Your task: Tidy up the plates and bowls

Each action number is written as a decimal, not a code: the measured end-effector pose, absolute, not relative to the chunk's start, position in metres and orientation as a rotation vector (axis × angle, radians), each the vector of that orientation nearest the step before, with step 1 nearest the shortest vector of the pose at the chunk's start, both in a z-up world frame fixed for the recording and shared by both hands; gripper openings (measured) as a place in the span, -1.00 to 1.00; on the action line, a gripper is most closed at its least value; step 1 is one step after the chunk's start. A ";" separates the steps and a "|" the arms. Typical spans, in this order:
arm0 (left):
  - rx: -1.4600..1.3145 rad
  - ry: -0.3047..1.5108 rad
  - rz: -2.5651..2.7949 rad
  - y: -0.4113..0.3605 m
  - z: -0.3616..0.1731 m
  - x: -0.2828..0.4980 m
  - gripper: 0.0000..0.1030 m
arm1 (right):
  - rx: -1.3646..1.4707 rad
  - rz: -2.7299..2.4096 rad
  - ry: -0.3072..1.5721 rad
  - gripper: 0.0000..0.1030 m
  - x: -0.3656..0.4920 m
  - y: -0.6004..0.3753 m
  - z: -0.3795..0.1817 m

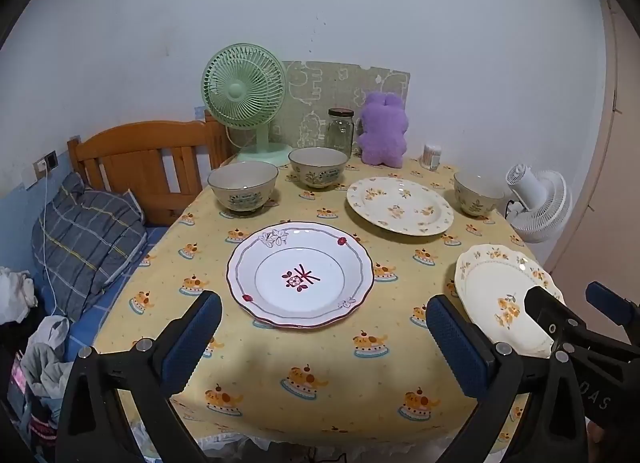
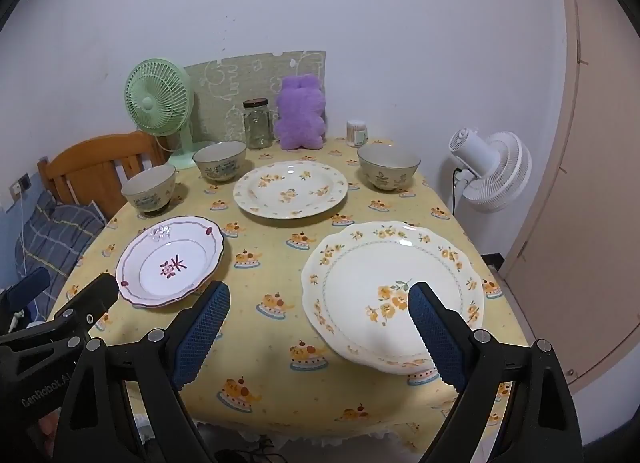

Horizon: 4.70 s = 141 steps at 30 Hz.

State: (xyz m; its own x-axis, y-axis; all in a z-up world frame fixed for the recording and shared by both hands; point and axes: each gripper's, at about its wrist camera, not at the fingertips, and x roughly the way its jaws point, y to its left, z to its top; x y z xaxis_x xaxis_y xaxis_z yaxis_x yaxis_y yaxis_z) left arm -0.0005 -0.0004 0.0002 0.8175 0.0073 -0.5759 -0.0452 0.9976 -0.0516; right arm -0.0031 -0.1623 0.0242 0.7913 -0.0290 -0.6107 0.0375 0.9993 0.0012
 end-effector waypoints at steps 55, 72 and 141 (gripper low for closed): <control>-0.037 0.600 0.014 -0.006 0.002 0.008 0.97 | 0.032 -0.040 0.664 0.80 -0.001 -0.173 0.025; -0.037 0.604 0.011 -0.008 -0.001 0.003 0.95 | 0.024 -0.044 0.659 0.80 -0.001 -0.176 0.024; 0.062 1.079 -0.110 -0.183 -0.106 0.163 0.31 | 0.115 -0.169 1.111 0.43 0.132 -0.338 -0.089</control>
